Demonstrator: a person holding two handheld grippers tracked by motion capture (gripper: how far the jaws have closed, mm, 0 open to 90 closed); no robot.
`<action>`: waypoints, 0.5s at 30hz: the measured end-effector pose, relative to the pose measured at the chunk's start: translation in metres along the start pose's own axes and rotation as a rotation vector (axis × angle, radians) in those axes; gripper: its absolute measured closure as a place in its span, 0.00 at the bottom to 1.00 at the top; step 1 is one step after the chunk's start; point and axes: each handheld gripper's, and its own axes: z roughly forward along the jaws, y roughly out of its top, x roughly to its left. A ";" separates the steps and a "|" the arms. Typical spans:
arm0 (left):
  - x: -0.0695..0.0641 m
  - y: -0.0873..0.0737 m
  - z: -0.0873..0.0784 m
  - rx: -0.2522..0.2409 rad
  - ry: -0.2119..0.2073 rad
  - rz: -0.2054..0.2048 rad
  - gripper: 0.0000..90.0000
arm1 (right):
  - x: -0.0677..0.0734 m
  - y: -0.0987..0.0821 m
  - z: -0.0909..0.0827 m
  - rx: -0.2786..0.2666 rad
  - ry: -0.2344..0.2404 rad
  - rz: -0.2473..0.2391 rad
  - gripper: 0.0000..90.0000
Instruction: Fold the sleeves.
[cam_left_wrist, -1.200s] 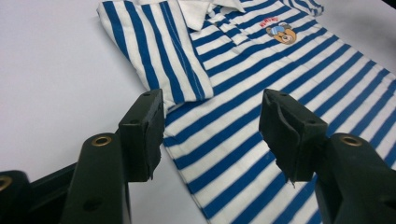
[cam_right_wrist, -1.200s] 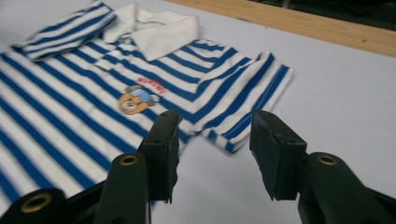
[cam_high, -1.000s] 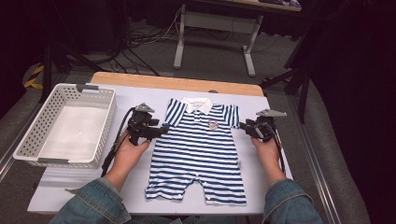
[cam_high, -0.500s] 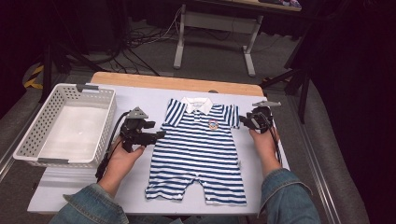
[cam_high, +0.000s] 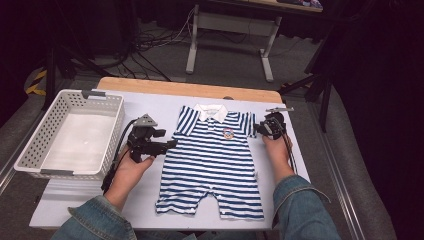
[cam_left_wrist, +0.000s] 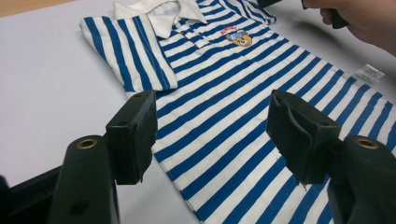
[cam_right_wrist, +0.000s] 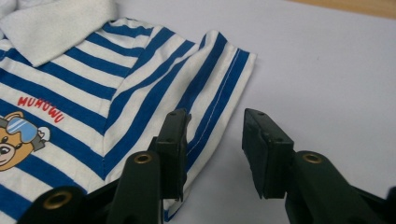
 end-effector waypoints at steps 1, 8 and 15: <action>0.000 0.000 0.000 0.000 -0.001 0.001 0.39 | 0.000 -0.001 0.002 0.011 0.006 0.012 0.71; 0.001 0.000 -0.001 0.004 0.001 -0.003 0.39 | 0.002 -0.002 0.001 0.031 0.044 0.037 0.98; 0.000 0.000 0.000 0.007 0.002 0.003 0.39 | 0.005 -0.002 -0.007 0.022 0.018 0.045 0.99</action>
